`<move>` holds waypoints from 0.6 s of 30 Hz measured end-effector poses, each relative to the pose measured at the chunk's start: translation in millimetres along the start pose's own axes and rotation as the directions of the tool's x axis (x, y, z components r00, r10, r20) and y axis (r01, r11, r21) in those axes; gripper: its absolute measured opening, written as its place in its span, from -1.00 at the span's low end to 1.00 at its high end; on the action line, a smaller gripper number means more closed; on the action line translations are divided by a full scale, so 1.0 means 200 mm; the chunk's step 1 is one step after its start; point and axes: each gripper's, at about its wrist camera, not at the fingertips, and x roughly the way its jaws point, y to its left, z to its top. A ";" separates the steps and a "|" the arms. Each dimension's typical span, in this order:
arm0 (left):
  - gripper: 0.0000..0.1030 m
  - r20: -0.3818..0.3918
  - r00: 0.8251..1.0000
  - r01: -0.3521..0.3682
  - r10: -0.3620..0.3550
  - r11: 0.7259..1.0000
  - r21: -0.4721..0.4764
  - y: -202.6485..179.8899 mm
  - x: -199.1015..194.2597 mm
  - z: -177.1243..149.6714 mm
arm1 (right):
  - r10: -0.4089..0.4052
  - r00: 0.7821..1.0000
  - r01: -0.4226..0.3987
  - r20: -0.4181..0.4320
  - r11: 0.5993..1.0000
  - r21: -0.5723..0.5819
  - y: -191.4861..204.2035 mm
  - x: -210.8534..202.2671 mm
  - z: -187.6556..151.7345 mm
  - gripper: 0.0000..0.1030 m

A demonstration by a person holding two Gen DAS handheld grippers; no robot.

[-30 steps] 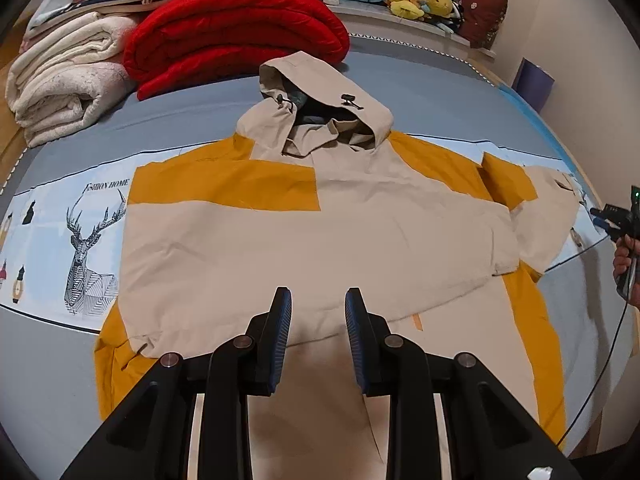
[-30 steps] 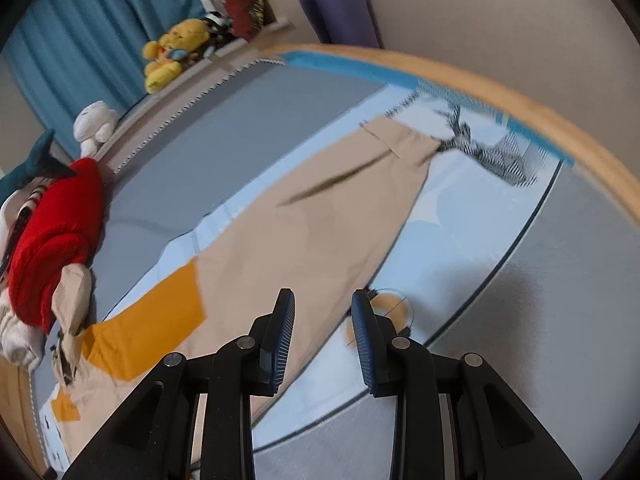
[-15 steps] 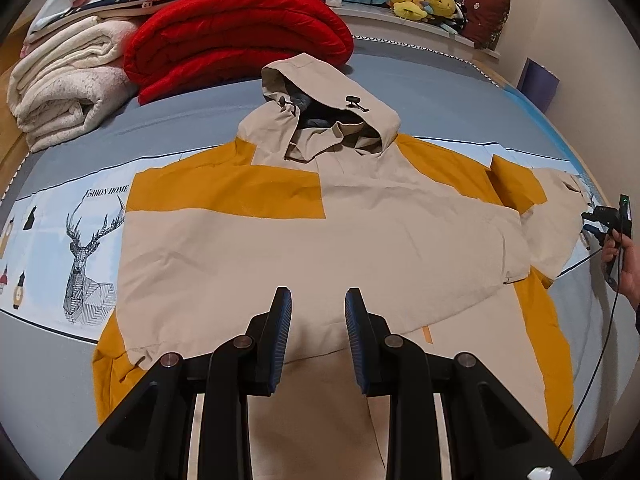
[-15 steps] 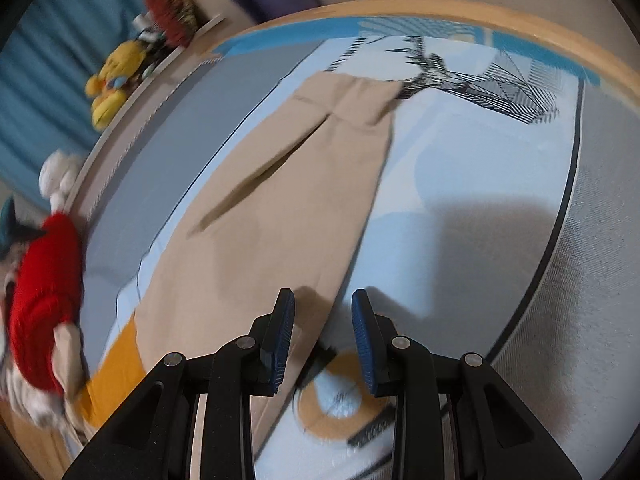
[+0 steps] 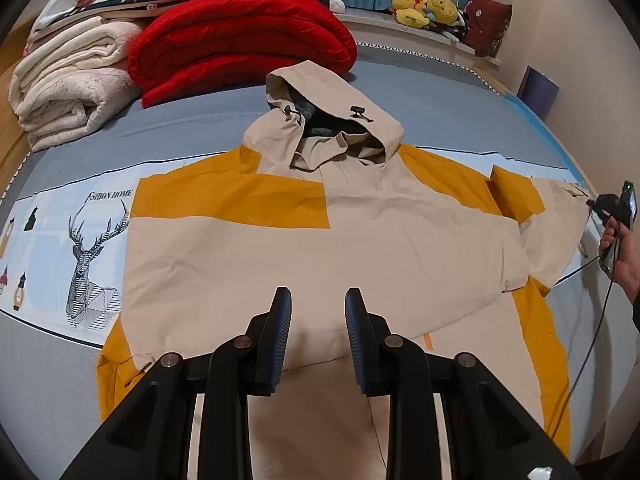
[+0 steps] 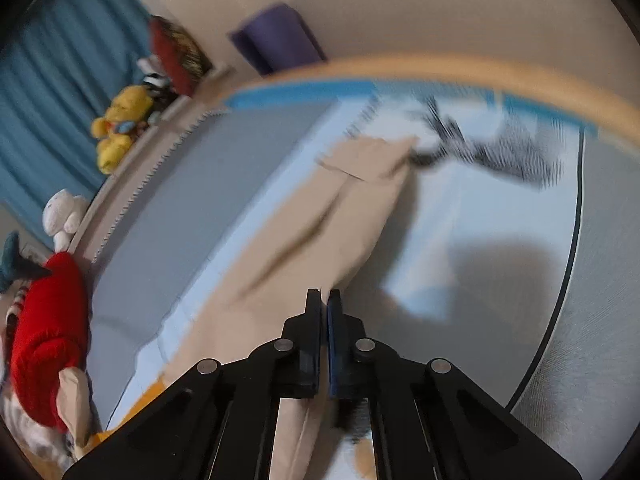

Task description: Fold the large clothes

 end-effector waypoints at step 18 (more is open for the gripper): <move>-0.53 0.045 0.999 0.025 -0.017 0.982 -0.189 0.38 -0.25 0.08 | 0.432 0.871 -0.476 -0.235 0.622 -0.622 1.56 -1.20 -1.07 -0.96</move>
